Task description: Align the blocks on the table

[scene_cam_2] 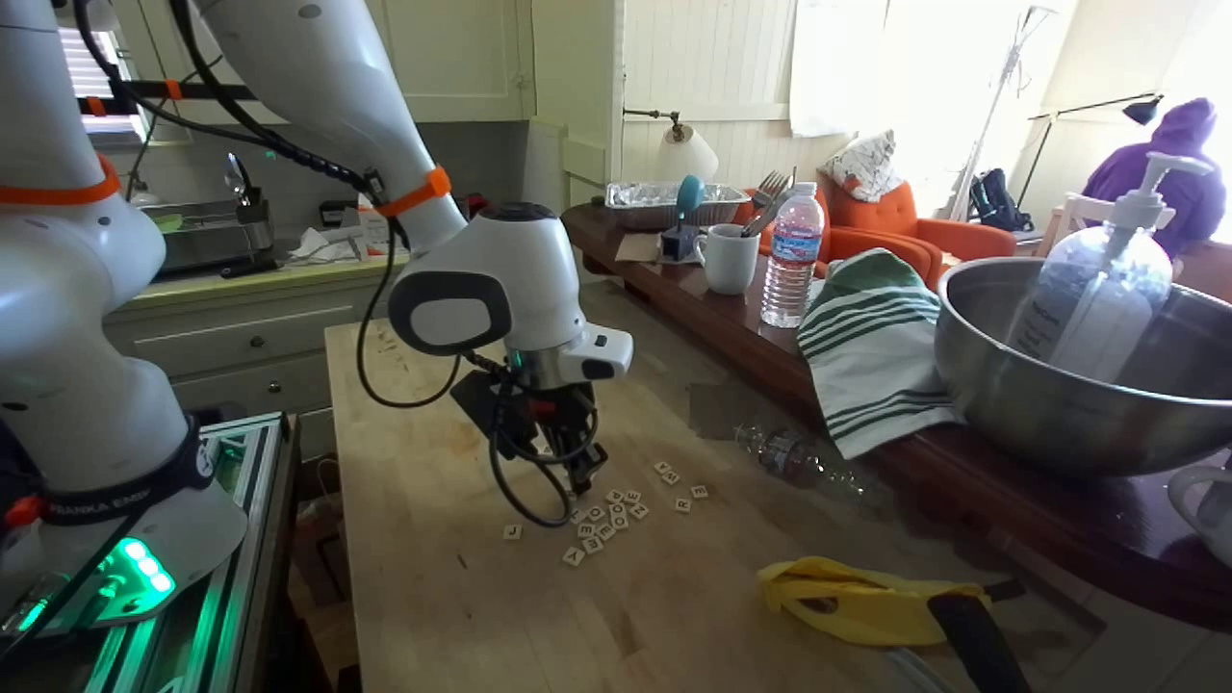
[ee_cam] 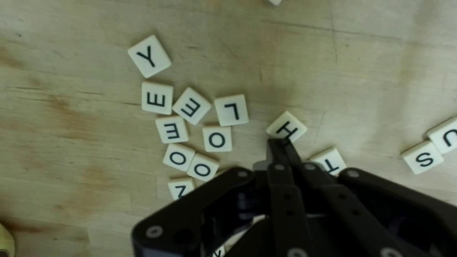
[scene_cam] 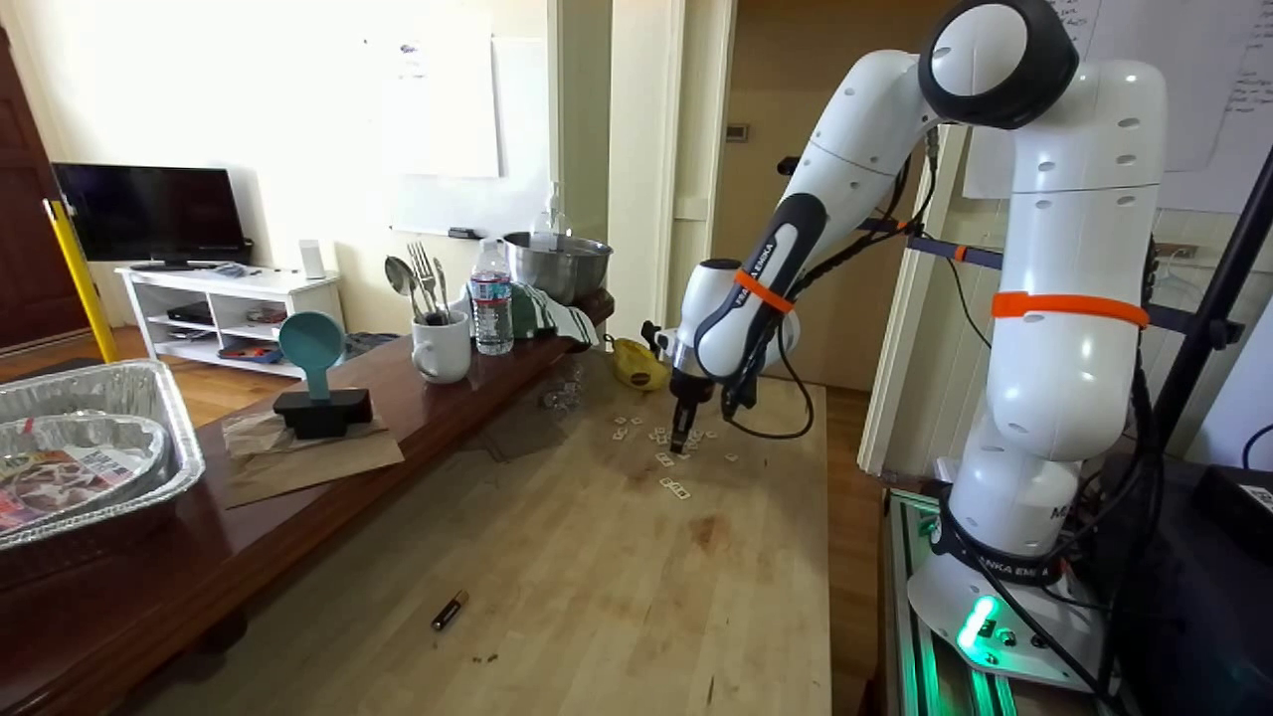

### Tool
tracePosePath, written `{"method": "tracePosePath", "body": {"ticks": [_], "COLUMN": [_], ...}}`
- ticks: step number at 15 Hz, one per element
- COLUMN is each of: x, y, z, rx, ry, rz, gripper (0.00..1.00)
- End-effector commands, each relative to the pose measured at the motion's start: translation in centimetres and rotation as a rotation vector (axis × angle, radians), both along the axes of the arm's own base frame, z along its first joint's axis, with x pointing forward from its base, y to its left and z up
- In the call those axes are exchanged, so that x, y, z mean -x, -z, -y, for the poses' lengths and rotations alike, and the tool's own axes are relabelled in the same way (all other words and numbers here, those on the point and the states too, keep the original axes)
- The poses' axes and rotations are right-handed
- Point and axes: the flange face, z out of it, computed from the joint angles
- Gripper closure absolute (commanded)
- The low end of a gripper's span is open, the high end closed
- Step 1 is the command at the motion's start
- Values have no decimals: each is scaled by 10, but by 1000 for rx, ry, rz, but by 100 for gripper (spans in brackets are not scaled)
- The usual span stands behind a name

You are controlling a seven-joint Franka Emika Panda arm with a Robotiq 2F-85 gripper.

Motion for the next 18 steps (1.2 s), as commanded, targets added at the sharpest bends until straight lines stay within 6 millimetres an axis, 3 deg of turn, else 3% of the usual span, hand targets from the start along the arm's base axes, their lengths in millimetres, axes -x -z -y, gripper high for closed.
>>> {"method": "tracePosePath", "body": {"ticks": [1,9,18], "x": [13,39,25], "y": [6,16,25], "z": [-2,-42,-57], "rx": [0,-26,-2], "ry": [13,-190,-411], "rz": [-16,-72,-31], "gripper": [100,100,100]}}
